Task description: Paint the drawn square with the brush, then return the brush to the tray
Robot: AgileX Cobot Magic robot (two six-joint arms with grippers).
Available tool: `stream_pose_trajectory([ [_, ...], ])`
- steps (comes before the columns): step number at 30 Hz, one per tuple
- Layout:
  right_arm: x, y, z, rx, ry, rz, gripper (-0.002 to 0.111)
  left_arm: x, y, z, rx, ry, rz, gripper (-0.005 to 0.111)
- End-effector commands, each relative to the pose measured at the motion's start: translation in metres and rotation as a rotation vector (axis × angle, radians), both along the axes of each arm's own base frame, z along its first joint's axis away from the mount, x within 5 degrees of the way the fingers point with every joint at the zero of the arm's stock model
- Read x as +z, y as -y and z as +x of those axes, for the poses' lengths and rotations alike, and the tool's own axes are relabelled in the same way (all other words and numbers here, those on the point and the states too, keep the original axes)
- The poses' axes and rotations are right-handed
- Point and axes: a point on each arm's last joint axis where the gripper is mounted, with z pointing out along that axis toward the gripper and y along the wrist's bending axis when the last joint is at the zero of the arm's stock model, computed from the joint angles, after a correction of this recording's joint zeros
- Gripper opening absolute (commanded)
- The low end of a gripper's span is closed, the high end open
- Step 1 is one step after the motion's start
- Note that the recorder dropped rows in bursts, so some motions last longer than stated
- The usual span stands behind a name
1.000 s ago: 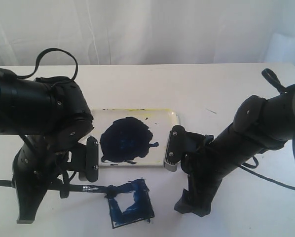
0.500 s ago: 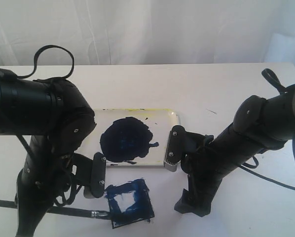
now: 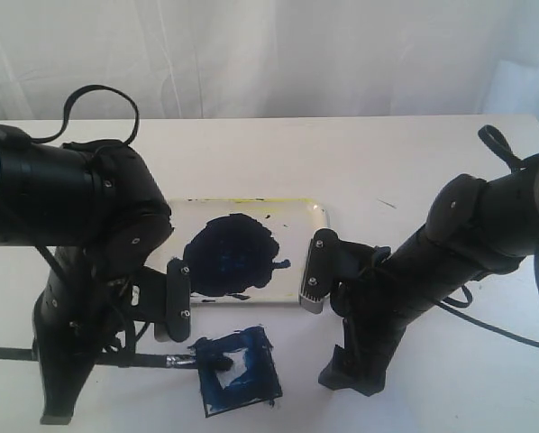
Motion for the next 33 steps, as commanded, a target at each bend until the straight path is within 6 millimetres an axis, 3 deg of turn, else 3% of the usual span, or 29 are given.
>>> stream_pose_trajectory([
  [1, -0.009, 0.004, -0.004, 0.02, -0.009, -0.038, 0.089, 0.0, 0.004, -0.006, -0.035, -0.075, -0.048, 0.0],
  [7, -0.009, 0.004, -0.004, 0.02, -0.009, -0.038, 0.089, 0.006, -0.006, 0.007, 0.067, 0.125, 0.058, 0.0],
  [13, -0.009, 0.004, -0.004, 0.021, -0.011, -0.038, 0.089, 0.006, -0.007, 0.002, 0.052, 0.062, 0.077, 0.0],
  [20, -0.009, 0.004, -0.004, 0.02, -0.009, -0.038, 0.089, 0.004, 0.005, -0.009, -0.028, 0.022, 0.05, 0.0],
  [33, -0.009, 0.004, -0.004, 0.02, -0.009, -0.038, 0.089, 0.008, 0.003, -0.002, -0.09, 0.116, 0.117, 0.0],
])
